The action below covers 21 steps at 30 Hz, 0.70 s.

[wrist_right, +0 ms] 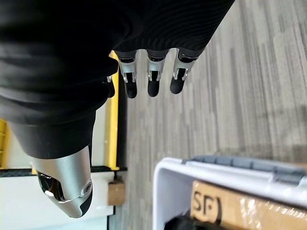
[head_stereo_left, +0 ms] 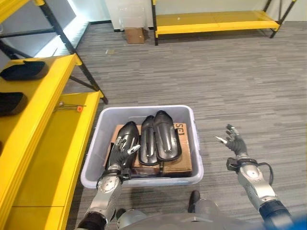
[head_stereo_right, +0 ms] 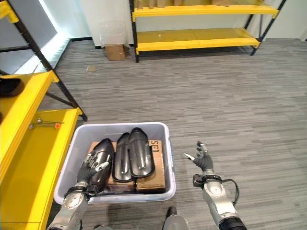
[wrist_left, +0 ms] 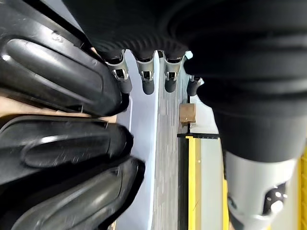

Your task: Move parts from the plastic box to the shelf.

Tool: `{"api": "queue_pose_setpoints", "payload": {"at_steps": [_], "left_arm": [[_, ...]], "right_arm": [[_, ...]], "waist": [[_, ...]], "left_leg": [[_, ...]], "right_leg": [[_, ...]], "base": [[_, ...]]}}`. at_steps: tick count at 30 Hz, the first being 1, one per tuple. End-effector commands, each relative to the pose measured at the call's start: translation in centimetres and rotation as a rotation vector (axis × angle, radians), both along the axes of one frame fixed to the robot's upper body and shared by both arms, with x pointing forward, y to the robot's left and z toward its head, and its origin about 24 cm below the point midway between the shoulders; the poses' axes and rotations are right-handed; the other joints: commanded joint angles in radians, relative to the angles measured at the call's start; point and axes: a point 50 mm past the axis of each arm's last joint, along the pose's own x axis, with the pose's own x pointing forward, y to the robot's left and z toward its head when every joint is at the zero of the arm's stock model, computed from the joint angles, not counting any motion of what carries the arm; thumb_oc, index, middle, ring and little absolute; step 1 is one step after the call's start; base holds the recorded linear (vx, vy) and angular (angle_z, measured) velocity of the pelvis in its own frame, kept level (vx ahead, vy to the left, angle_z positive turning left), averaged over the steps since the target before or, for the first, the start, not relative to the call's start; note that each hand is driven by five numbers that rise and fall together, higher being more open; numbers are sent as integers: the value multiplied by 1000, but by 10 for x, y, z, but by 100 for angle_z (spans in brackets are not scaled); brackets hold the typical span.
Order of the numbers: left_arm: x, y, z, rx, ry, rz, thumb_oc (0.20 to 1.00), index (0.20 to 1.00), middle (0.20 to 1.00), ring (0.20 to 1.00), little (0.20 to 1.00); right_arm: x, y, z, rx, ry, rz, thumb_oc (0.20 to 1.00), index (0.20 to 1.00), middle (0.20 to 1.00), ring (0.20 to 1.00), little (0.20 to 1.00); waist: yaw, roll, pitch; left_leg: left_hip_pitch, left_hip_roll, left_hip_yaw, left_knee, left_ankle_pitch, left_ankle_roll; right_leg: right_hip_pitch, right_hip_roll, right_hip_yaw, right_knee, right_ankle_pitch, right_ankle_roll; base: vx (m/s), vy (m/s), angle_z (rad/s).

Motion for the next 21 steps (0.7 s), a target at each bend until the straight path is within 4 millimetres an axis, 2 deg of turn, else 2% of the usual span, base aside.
{"api": "queue_pose_setpoints", "payload": {"at_steps": [1,2,3,9,15,16,21], "left_arm": [[10,12,21,56,-103,-85,1000,1000,1000,1000,1000],[10,12,21,54,-102,-93,1000,1000,1000,1000,1000],[10,11,22,62,-101,-118,1000,1000,1000,1000,1000],[10,13,21,55,-98,-113,1000,1000,1000,1000,1000],[16,11,31,66,-149,-148,1000,1000,1000,1000,1000],[18,10,33,66,-160,-157,1000,1000,1000,1000,1000],[30,1,51,78,-237,-238,1000,1000,1000,1000,1000]], "right_arm": [[17,11,28,74,-171,-10,1000,1000,1000,1000,1000],[16,10,29,87,-174,-20,1000,1000,1000,1000,1000],[14,6,30,97,-190,-39,1000,1000,1000,1000,1000],[14,14,33,101,-218,-17,1000,1000,1000,1000,1000],[26,18,46,58,-271,19,1000,1000,1000,1000,1000],[30,19,50,48,-284,22,1000,1000,1000,1000,1000],[46,15,61,-6,-294,11,1000,1000,1000,1000,1000]], "waist": [[6,-52,47],[5,-53,49],[1,-55,55],[6,-54,75],[38,-54,111],[45,-54,115],[70,-47,139]], "left_leg": [[54,-73,14,22,-240,19],[53,-82,9,24,-245,23],[48,-117,-5,24,-261,41],[31,-162,-24,10,-272,71],[-11,-152,-44,35,-268,67],[-25,-144,-36,34,-249,70],[-42,-122,-51,48,-244,52]], "right_leg": [[-32,-100,21,42,16,84],[-32,-102,27,47,15,88],[-38,-106,51,62,12,101],[-61,-105,84,71,15,117],[-65,-98,79,79,-4,109],[-74,-94,76,72,9,98],[-88,-106,74,87,3,96]], "base": [[122,207,25],[182,286,48],[127,192,42],[58,118,14],[-19,-30,0],[-59,-90,1],[-6,-84,-2]]}}
